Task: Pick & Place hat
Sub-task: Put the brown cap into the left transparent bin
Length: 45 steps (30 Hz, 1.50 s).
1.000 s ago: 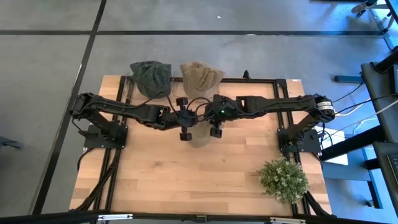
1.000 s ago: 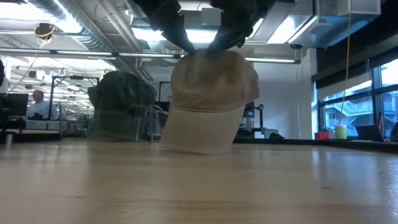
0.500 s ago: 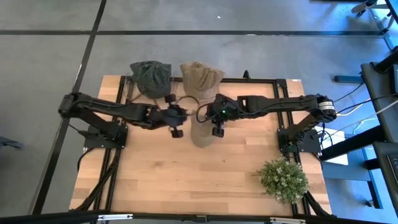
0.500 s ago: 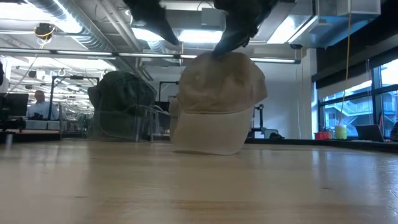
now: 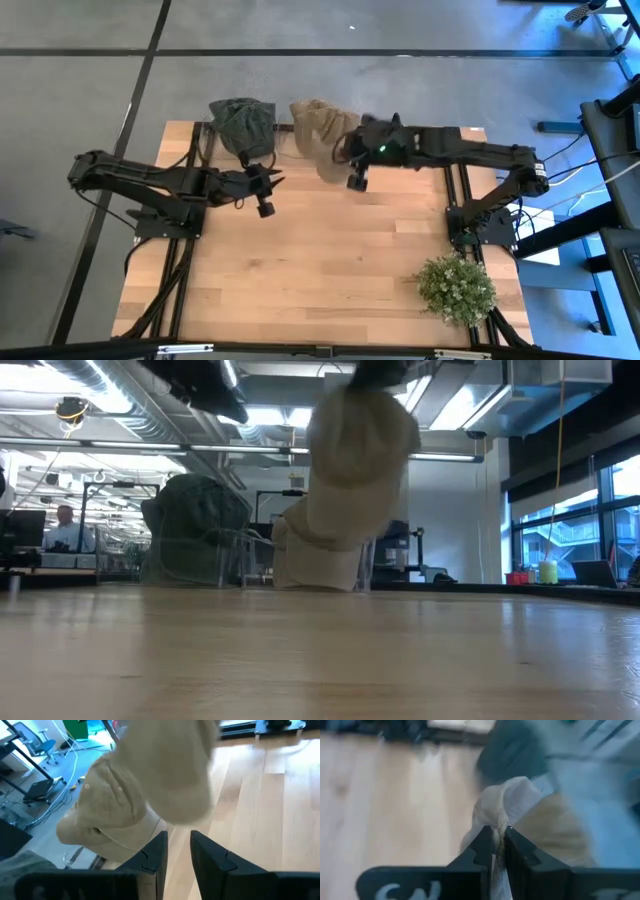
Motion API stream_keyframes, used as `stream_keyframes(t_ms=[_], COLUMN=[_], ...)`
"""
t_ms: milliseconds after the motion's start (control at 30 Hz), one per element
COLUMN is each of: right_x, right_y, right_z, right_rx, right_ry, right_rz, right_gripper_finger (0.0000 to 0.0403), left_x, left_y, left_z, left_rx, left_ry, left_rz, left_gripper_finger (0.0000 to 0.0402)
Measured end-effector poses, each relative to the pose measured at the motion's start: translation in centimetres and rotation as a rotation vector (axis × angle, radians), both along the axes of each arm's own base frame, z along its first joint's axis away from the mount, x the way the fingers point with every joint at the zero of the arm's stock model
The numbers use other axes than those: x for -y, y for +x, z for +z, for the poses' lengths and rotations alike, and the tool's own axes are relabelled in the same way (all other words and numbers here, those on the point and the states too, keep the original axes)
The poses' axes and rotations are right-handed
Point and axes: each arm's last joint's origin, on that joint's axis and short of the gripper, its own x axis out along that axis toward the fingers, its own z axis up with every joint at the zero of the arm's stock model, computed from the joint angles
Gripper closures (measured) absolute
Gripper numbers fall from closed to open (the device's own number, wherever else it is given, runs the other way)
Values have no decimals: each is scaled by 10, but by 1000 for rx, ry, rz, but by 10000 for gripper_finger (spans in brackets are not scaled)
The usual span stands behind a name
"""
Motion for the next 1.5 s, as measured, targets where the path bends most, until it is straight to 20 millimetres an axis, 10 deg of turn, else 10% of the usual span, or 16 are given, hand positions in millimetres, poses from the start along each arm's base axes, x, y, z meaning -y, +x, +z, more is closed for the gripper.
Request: stream_keyframes(t_ms=[167, 367, 833, 1500], right_x=[15, 42, 102, 114], right_y=[-9, -15, 28, 50], right_z=[51, 65, -2, -53], right_rx=[85, 130, -122, -355], right_ry=[-192, -221, -346, -325], right_rz=[-61, -67, -67, -33], right_gripper_finger=[370, 369, 369, 365], left_x=[-3, -8, -12, -12], left_y=[-2, -2, -5, -9], left_z=[-20, -28, -32, -38], left_rx=[7, -23, -69, -135], left_ry=[11, 12, 12, -2], left_rz=[4, 27, 41, 57], left_gripper_finger=[322, 320, 321, 320])
